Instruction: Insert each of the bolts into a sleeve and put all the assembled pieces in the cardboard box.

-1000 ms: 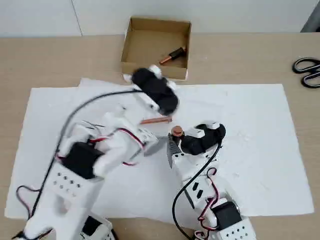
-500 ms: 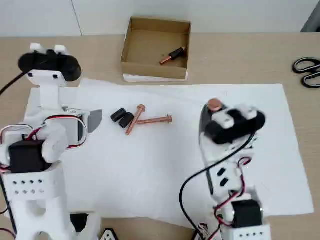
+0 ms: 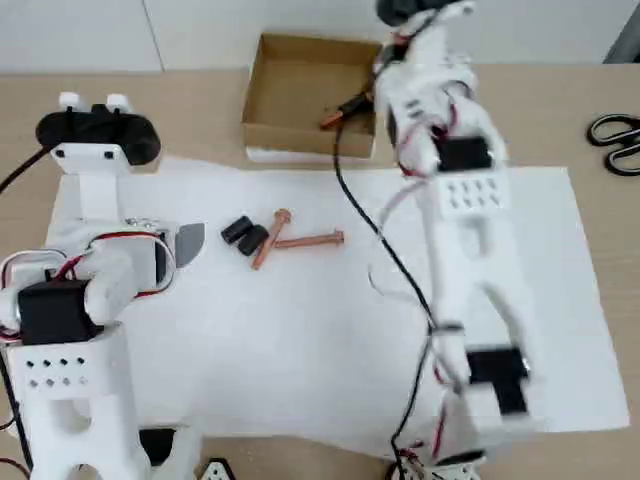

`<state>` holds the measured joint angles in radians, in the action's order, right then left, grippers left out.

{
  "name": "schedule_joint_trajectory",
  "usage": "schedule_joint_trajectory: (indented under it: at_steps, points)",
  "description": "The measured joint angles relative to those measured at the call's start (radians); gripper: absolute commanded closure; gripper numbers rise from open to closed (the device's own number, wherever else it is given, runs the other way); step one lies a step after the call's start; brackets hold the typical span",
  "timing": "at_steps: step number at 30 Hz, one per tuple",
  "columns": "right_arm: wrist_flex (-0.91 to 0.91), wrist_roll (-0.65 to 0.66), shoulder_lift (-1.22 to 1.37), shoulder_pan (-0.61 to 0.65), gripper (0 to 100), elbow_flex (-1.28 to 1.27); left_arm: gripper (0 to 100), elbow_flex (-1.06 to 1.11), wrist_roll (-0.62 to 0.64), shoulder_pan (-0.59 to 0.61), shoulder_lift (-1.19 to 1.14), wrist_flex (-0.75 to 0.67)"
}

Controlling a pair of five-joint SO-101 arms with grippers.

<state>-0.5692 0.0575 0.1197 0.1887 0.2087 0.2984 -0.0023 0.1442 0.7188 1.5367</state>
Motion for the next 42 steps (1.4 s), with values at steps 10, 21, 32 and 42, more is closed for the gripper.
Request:
schedule_joint_trajectory:
  at_steps: [10,21,32,42]
  points:
    - [0.201,0.006,0.712,0.057,99.5,0.47,73,0.0,0.0,0.0,0.0,0.003]
    - [0.206,0.006,0.924,0.061,90.5,0.677,73,0.017,0.0,0.0,0.0,0.015]
    - [0.178,0.006,0.922,0.063,78.9,0.729,73,0.025,0.0,0.0,0.0,0.015]
    - [0.023,0.006,0.922,0.063,79.0,0.951,73,0.025,0.0,0.0,0.0,0.015]
